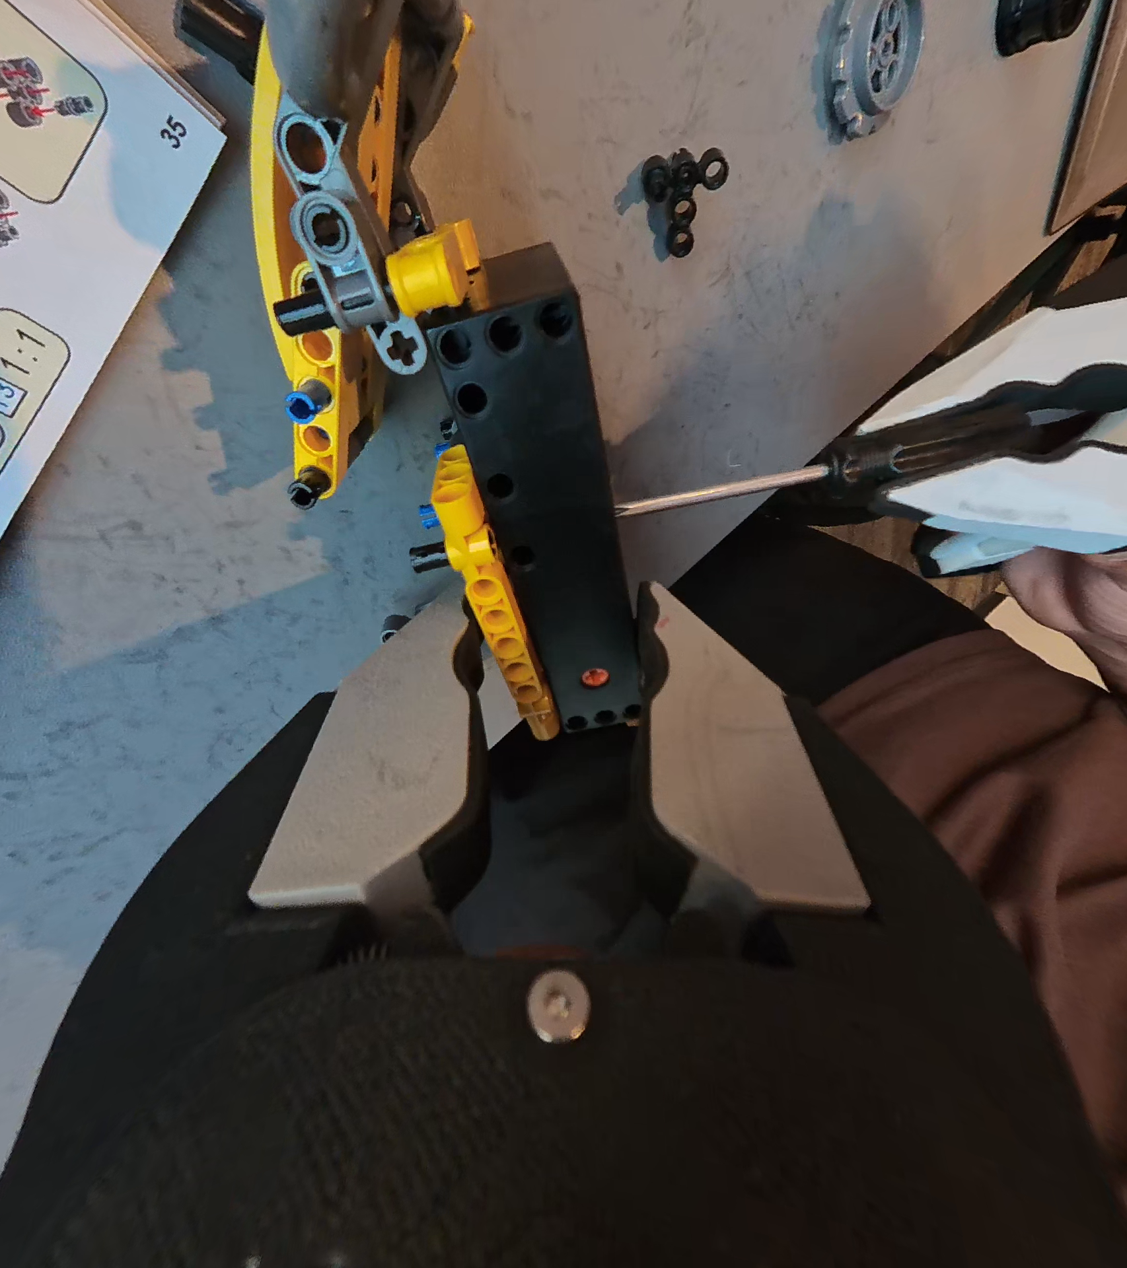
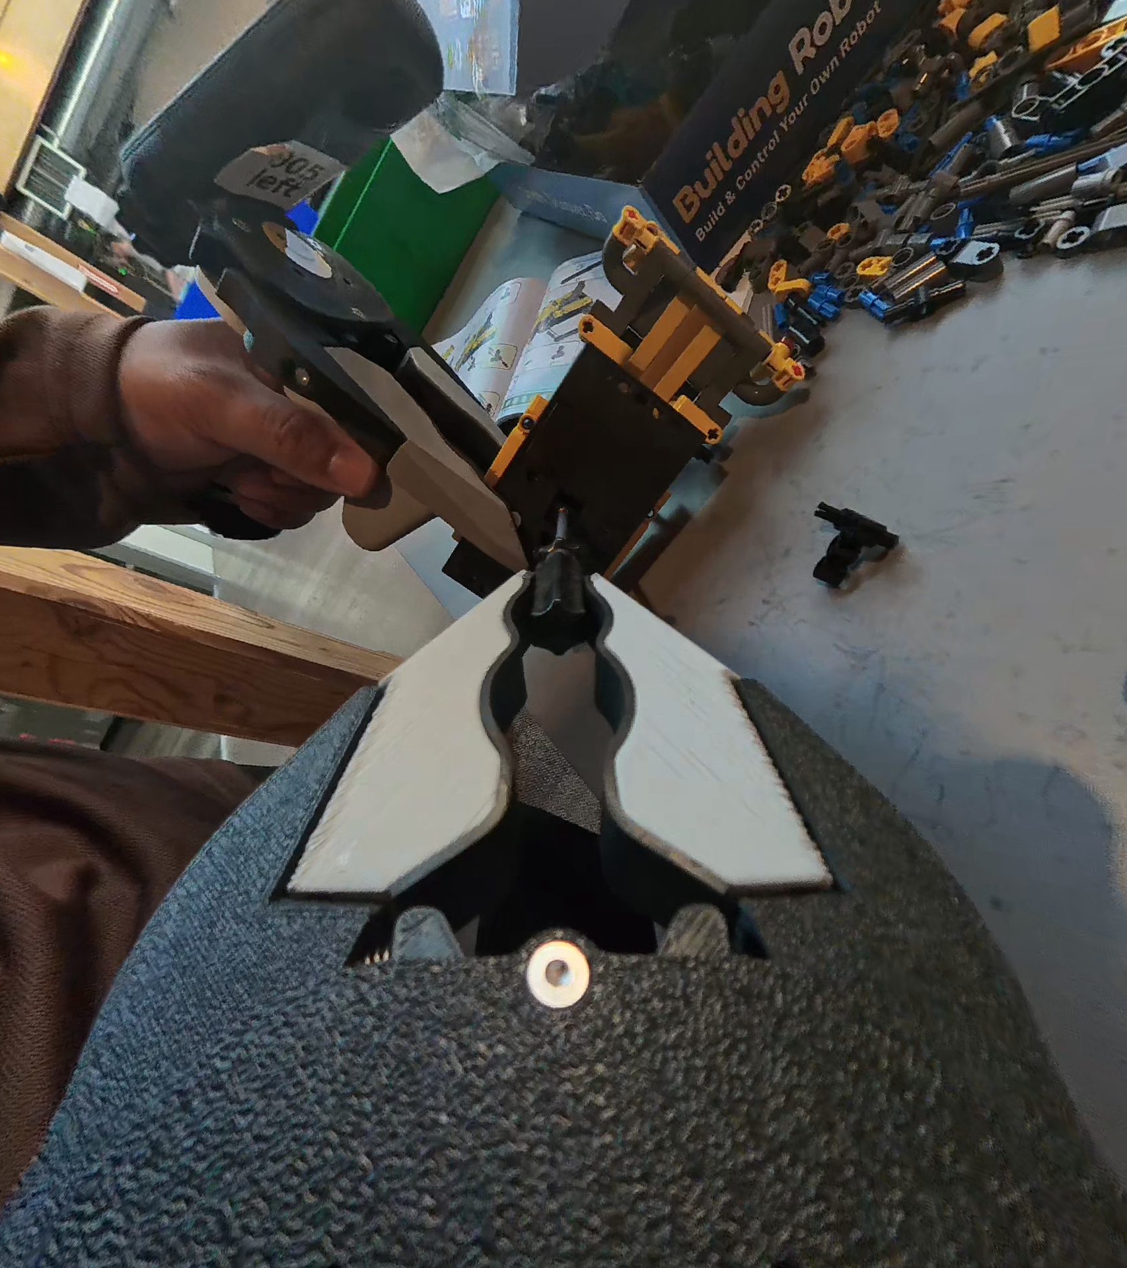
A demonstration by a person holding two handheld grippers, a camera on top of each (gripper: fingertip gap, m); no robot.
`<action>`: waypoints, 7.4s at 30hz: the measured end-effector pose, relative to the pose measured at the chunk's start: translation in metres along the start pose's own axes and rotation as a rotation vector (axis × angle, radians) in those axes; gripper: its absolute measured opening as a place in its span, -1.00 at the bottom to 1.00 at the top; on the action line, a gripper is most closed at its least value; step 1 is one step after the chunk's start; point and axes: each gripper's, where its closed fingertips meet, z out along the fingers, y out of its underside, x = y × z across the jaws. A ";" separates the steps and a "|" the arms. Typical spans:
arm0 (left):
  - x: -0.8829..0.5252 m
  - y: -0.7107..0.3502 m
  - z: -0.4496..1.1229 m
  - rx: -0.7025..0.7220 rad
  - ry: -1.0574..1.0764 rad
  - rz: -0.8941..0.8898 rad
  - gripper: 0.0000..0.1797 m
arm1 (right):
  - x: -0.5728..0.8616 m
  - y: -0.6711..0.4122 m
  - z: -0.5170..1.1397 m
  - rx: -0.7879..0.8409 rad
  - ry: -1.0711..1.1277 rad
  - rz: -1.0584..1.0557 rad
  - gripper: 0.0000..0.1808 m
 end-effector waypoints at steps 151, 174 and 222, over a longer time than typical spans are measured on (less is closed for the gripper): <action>0.084 -0.069 -0.090 0.378 -0.089 0.741 -0.78 | 0.096 0.007 -0.208 -0.219 0.433 0.043 -0.80; 0.078 0.000 -0.076 0.275 -0.045 0.646 -0.78 | 0.111 0.061 -0.113 -0.784 0.398 -0.590 -0.90; 0.159 -0.144 -0.153 0.853 0.716 -0.178 -0.97 | -0.048 -0.173 -0.083 -0.115 -0.109 -0.558 -0.93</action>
